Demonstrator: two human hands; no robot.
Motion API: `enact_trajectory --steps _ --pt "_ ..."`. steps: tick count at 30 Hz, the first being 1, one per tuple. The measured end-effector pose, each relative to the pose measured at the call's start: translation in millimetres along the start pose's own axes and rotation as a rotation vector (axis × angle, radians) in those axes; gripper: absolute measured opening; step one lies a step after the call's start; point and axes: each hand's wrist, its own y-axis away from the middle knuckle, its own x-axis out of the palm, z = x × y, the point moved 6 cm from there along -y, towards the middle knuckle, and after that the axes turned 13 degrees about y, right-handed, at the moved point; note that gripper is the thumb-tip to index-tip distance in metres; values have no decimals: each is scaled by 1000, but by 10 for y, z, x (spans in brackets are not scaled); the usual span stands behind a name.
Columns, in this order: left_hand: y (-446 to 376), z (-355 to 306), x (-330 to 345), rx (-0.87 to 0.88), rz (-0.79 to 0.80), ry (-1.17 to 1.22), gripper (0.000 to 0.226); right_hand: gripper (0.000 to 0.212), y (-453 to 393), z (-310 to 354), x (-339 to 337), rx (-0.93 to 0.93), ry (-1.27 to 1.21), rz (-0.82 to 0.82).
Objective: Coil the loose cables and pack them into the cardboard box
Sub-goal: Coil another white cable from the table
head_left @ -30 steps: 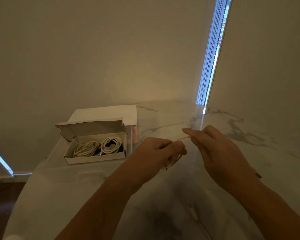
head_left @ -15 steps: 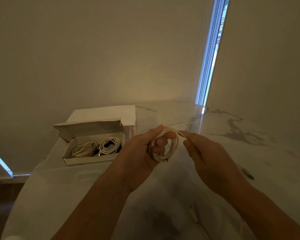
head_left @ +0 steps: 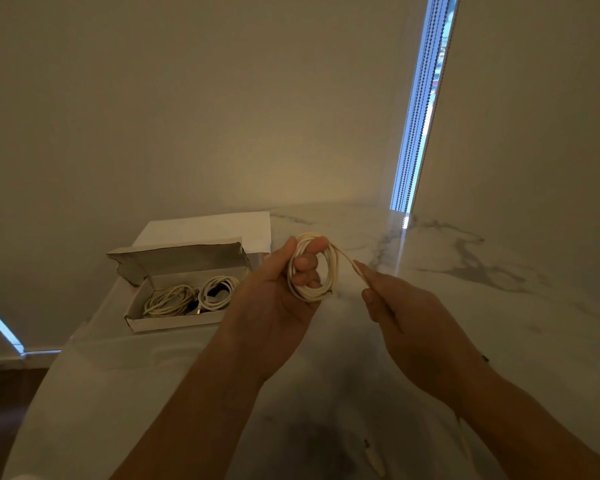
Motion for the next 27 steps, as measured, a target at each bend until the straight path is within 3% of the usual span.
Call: enact_trajectory --steps 8,27 --pt "24 -38 39 86 -28 102 47 54 35 86 -11 -46 4 29" --pt "28 -309 -26 317 -77 151 47 47 146 276 -119 -108 27 71"
